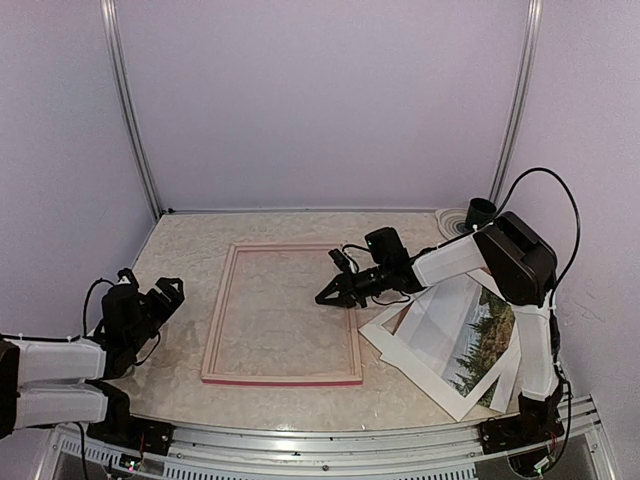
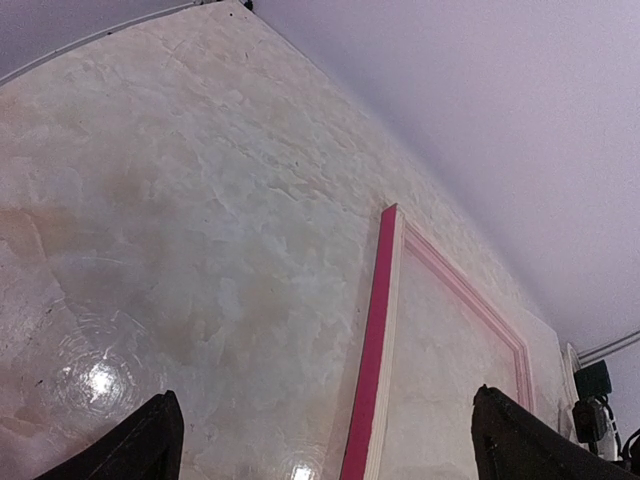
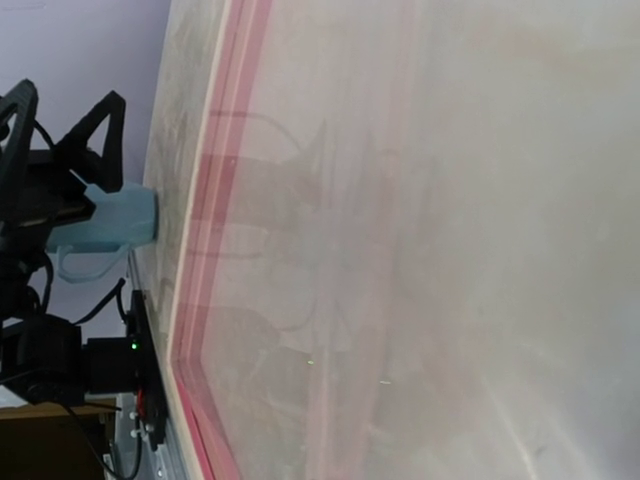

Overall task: Put the photo into the frame
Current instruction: Place the glass panel at the frame body.

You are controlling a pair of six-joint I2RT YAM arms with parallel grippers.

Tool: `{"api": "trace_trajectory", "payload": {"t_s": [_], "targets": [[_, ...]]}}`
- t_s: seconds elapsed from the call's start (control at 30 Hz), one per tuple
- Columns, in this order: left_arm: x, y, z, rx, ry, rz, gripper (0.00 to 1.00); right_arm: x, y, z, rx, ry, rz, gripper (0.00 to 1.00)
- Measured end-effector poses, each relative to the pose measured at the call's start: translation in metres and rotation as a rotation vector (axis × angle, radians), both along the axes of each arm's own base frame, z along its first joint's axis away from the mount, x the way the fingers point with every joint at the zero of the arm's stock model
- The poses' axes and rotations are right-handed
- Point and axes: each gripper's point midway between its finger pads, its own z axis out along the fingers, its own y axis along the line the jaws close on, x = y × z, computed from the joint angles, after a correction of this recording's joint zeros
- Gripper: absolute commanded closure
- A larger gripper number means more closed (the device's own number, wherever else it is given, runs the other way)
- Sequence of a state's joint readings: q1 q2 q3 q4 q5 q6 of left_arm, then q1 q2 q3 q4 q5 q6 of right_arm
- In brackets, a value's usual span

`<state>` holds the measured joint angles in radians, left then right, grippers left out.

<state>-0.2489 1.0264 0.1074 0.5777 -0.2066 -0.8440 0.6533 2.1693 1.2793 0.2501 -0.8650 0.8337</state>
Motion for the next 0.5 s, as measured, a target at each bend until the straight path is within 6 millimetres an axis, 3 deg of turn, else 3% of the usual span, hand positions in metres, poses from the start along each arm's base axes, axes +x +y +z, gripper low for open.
{"api": "trace_trajectory", "payload": {"t_s": [0.5], "targets": [[0.0000,0.0000,0.0000,0.000,0.000,0.000,0.01,-0.0003,-0.0013,-0.0029,-0.013,0.004,-0.003,0.99]]}}
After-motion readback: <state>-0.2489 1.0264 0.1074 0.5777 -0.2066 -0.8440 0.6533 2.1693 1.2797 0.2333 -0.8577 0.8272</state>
